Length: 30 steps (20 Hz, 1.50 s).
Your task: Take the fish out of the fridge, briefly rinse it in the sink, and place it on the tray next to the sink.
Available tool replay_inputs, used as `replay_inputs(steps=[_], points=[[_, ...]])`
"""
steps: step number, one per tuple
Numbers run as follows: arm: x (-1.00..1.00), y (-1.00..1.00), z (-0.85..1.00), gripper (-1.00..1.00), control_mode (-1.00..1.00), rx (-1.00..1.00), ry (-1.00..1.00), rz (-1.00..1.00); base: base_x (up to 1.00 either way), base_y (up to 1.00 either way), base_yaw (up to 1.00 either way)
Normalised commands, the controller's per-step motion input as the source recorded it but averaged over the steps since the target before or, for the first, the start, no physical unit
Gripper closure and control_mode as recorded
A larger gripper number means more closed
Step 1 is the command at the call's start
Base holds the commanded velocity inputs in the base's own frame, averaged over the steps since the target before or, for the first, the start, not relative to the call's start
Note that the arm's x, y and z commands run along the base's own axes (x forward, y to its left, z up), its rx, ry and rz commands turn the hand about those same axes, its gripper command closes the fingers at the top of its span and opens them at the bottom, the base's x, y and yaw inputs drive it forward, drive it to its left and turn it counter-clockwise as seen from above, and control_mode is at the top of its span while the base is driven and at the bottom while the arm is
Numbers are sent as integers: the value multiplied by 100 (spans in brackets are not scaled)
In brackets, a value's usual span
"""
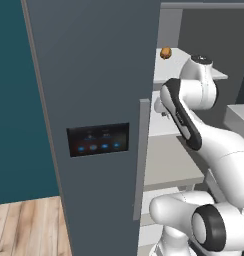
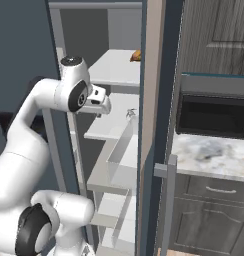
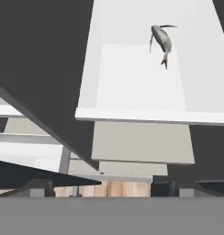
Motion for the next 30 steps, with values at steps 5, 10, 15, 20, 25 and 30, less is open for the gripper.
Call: replay_inputs(steps=[5, 10, 15, 20, 25, 30], points=[[7, -94, 0, -100, -100, 0, -17, 2, 0, 0, 0], [31, -41, 0, -100, -100, 2, -5, 2, 0, 0, 0], [47, -11, 0, -100, -100, 0, 0, 0, 0, 0, 0], [84, -3, -3, -100, -100, 0, 0, 0, 0, 0, 0], [57, 0, -33, -100, -100, 0, 0, 0, 0, 0, 0], [34, 0, -63, -100, -100, 0, 0, 0, 0, 0, 0]])
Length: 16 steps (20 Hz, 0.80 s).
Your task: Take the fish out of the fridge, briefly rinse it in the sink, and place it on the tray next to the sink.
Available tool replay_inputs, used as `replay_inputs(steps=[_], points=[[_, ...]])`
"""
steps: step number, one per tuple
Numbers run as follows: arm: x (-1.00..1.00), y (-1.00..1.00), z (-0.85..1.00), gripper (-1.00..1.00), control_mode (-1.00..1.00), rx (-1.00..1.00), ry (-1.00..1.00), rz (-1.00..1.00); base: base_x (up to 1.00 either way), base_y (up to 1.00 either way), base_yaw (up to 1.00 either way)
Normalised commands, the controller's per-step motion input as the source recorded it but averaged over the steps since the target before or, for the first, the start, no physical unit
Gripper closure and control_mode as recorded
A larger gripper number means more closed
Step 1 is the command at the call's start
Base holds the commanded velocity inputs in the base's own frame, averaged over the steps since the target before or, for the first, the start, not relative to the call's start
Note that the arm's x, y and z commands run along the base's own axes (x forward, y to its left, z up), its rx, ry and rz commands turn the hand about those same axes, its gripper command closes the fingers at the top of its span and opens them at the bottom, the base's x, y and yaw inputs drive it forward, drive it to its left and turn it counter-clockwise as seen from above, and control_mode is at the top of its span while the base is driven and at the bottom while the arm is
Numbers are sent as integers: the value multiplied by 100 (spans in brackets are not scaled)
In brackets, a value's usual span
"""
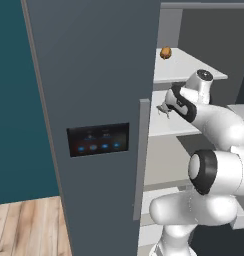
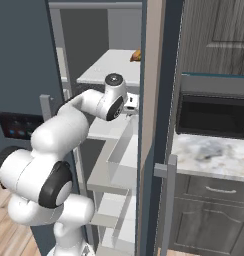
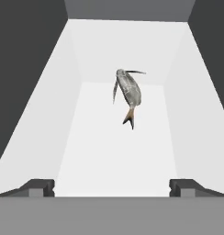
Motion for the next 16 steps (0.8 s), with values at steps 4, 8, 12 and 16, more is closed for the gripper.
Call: replay_inputs(steps=[4, 8, 12, 16], points=[[37, 0, -29, -100, -100, 0, 0, 0, 0, 0, 0], [14, -2, -32, -100, -100, 3, 0, 0, 0, 0, 0], [22, -9, -12, -100, -100, 7, 0, 0, 0, 0, 0], [34, -21, -2, -100, -100, 4, 0, 0, 0, 0, 0]])
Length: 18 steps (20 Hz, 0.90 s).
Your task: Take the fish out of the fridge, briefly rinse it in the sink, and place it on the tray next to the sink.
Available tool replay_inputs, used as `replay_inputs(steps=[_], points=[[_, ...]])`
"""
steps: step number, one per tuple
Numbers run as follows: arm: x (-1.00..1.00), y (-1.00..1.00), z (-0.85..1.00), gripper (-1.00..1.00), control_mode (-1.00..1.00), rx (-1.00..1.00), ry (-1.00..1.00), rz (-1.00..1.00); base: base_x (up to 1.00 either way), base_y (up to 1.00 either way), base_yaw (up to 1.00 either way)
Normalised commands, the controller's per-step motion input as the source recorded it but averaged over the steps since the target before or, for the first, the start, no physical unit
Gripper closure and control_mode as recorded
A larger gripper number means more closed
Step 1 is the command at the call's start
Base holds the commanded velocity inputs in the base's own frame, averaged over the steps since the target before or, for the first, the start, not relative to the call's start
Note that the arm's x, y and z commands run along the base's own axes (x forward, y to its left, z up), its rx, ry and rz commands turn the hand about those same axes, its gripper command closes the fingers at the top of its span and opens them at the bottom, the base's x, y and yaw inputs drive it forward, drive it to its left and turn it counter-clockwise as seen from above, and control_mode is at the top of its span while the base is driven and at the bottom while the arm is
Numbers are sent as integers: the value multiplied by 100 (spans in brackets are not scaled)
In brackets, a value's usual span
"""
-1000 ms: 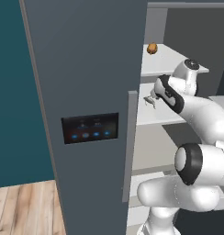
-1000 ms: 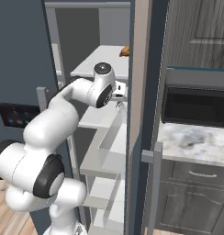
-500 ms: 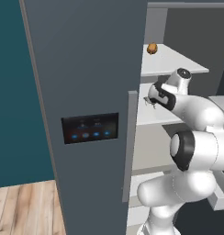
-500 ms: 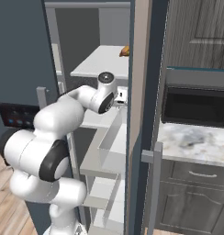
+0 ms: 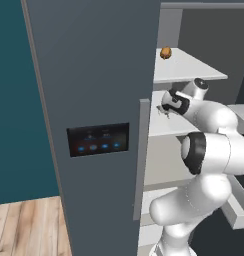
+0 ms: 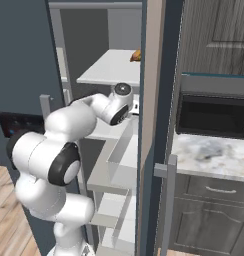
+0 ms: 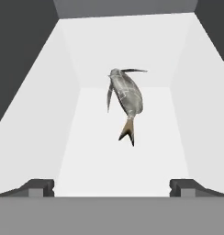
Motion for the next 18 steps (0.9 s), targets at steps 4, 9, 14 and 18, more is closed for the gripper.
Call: replay_inputs(steps=[4, 9, 14, 18], points=[[48, -21, -4, -100, -100, 0, 0, 0, 0, 0, 0], [55, -8, -23, -100, -100, 0, 0, 0, 0, 0, 0], [48, -1, -43, -100, -100, 0, 0, 0, 0, 0, 0], [47, -6, -23, -100, -100, 0, 0, 0, 0, 0, 0]])
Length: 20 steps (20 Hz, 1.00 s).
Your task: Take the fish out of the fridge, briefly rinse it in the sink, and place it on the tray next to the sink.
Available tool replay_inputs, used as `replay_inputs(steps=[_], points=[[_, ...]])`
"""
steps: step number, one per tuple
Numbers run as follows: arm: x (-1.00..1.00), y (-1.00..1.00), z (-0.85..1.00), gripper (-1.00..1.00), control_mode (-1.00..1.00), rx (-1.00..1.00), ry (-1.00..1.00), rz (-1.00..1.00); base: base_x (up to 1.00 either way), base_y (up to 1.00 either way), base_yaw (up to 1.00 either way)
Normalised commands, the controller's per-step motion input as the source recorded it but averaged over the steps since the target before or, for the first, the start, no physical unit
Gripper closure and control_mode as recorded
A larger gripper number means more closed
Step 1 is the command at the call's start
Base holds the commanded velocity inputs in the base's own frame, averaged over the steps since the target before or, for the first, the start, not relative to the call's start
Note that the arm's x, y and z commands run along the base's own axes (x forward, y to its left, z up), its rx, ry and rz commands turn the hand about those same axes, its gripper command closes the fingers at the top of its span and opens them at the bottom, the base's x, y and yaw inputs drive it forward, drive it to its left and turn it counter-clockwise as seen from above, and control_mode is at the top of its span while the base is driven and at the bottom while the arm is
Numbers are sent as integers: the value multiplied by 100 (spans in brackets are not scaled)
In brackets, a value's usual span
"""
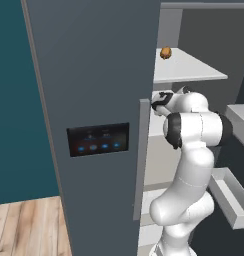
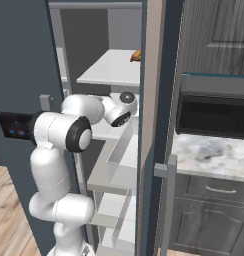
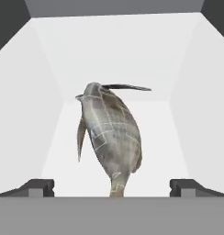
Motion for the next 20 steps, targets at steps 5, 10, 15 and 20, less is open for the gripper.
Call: replay_inputs(steps=[5, 10, 15, 20], points=[[49, -14, -3, -100, -100, 0, 0, 0, 0, 0, 0], [46, -17, 0, -100, -100, 3, 5, 0, 0, 0, 0], [14, -4, 0, -100, -100, 2, 3, 0, 0, 0, 0], [0, 0, -21, -100, -100, -2, 5, 0, 0, 0, 0]])
